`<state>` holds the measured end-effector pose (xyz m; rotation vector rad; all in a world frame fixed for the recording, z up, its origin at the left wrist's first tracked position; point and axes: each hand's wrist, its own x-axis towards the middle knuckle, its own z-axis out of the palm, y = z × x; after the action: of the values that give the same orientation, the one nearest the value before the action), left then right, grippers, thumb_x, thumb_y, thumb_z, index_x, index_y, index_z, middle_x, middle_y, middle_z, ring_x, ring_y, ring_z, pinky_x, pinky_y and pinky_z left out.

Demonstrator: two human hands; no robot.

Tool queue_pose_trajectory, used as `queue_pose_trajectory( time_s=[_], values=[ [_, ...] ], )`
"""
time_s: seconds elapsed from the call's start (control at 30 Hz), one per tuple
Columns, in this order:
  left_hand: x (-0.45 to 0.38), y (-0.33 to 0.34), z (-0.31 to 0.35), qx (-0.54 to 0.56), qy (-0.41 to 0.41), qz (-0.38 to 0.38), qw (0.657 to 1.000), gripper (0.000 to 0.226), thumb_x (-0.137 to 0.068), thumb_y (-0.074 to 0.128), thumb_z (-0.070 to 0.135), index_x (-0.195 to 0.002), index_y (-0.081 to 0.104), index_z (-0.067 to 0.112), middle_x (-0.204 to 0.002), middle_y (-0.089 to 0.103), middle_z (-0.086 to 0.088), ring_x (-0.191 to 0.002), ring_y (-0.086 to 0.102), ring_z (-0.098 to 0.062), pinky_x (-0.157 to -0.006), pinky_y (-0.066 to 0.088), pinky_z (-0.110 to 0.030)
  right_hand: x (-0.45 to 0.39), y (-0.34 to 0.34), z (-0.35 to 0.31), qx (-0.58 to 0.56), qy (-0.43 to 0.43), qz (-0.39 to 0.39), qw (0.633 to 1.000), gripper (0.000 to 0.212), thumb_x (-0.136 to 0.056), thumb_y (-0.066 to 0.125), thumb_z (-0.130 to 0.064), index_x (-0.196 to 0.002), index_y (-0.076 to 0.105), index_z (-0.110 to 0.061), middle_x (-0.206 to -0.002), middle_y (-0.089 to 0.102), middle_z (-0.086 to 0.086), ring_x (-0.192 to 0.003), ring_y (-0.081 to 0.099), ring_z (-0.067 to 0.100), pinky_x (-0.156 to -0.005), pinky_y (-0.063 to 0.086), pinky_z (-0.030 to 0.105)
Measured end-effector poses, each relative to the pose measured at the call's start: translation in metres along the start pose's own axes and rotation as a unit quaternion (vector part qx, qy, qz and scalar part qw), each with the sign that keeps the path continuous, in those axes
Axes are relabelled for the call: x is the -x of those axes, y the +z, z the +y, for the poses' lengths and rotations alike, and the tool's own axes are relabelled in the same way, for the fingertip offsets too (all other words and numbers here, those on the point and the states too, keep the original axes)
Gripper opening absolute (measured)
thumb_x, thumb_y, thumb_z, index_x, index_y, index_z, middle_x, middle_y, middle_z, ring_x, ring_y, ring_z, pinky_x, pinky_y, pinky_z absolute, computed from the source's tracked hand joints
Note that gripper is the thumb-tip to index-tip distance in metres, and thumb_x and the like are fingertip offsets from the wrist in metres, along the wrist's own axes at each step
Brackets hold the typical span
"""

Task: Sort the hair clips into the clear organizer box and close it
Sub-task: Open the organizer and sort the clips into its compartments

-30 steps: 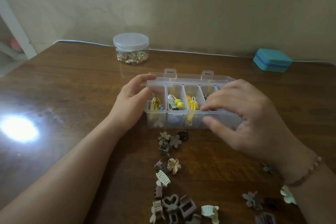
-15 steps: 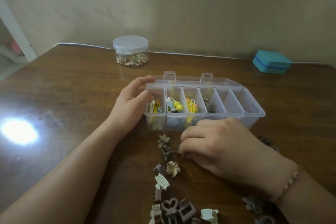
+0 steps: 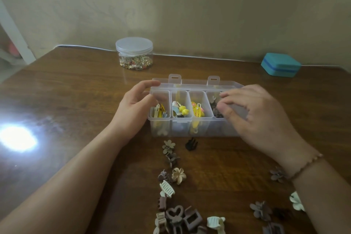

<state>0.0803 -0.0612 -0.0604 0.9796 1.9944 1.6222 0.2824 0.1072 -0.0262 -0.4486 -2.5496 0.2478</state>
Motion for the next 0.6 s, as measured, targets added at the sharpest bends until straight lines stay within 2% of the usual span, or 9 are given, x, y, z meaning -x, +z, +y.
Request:
queue_pose_trajectory(
  time_s=[0.13, 0.23, 0.33, 0.4, 0.47, 0.53, 0.6],
  values=[
    [-0.001, 0.0, -0.001, 0.003, 0.002, -0.001, 1.0, 0.053, -0.075, 0.053, 0.033, -0.128, 0.06, 0.031, -0.1, 0.075, 0.014, -0.1, 0.066, 0.003, -0.089, 0.049, -0.03, 0.004, -0.012, -0.012, -0.029, -0.06, 0.057, 0.996, 0.026, -0.091, 0.056, -0.039, -0.098, 0.073, -0.02, -0.1, 0.071, -0.007, -0.098, 0.061, 0.014, -0.081, 0.051, 0.038],
    [-0.001, 0.0, -0.001, 0.003, 0.001, -0.002, 1.0, 0.054, -0.074, 0.054, 0.034, -0.128, 0.06, 0.03, -0.1, 0.074, 0.019, -0.102, 0.065, 0.004, -0.088, 0.048, -0.027, 0.01, -0.012, -0.031, -0.085, -0.13, -0.042, 0.987, 0.027, -0.088, 0.057, -0.039, -0.105, 0.071, -0.023, -0.102, 0.07, -0.012, -0.091, 0.063, 0.001, -0.074, 0.056, 0.026],
    [-0.001, 0.0, -0.002, 0.003, -0.002, -0.001, 1.0, 0.053, -0.075, 0.054, 0.034, -0.127, 0.06, 0.031, -0.104, 0.075, 0.009, -0.107, 0.066, -0.004, -0.09, 0.048, -0.029, 0.016, -0.001, -0.04, -0.032, -0.163, -0.143, 0.976, 0.032, -0.088, 0.052, -0.042, -0.115, 0.066, -0.033, -0.114, 0.067, -0.019, -0.093, 0.064, -0.003, -0.072, 0.059, 0.027],
    [-0.001, 0.0, -0.002, 0.0, -0.002, 0.002, 1.0, 0.052, -0.075, 0.054, 0.033, -0.126, 0.06, 0.032, -0.103, 0.075, 0.009, -0.107, 0.066, -0.004, -0.092, 0.048, -0.031, 0.016, 0.004, -0.043, 0.003, -0.156, -0.192, 0.969, 0.035, -0.089, 0.052, -0.042, -0.123, 0.059, -0.039, -0.121, 0.063, -0.022, -0.102, 0.06, -0.004, -0.083, 0.057, 0.033],
    [-0.001, 0.0, -0.001, -0.001, -0.002, 0.002, 1.0, 0.052, -0.075, 0.054, 0.033, -0.126, 0.061, 0.032, -0.102, 0.075, 0.011, -0.106, 0.066, -0.004, -0.094, 0.049, -0.033, 0.016, 0.005, -0.043, 0.026, -0.139, -0.24, 0.96, 0.04, -0.094, 0.051, -0.041, -0.133, 0.048, -0.045, -0.131, 0.055, -0.025, -0.115, 0.053, -0.003, -0.097, 0.049, 0.034],
    [-0.001, 0.0, -0.001, -0.001, -0.003, 0.001, 1.0, 0.052, -0.075, 0.054, 0.033, -0.127, 0.06, 0.032, -0.103, 0.075, 0.015, -0.105, 0.066, -0.002, -0.095, 0.049, -0.034, 0.016, 0.005, -0.044, 0.04, -0.137, -0.258, 0.955, 0.039, -0.096, 0.049, -0.04, -0.135, 0.044, -0.047, -0.132, 0.052, -0.025, -0.118, 0.05, 0.0, -0.099, 0.046, 0.032],
    [-0.001, 0.0, -0.001, -0.002, -0.005, 0.0, 1.0, 0.052, -0.075, 0.054, 0.033, -0.127, 0.06, 0.032, -0.103, 0.075, 0.016, -0.105, 0.066, 0.0, -0.095, 0.049, -0.034, 0.016, 0.005, -0.045, 0.028, -0.146, -0.243, 0.959, 0.03, -0.097, 0.05, -0.037, -0.126, 0.051, -0.045, -0.124, 0.054, -0.022, -0.111, 0.054, 0.003, -0.092, 0.049, 0.032]
  ],
)
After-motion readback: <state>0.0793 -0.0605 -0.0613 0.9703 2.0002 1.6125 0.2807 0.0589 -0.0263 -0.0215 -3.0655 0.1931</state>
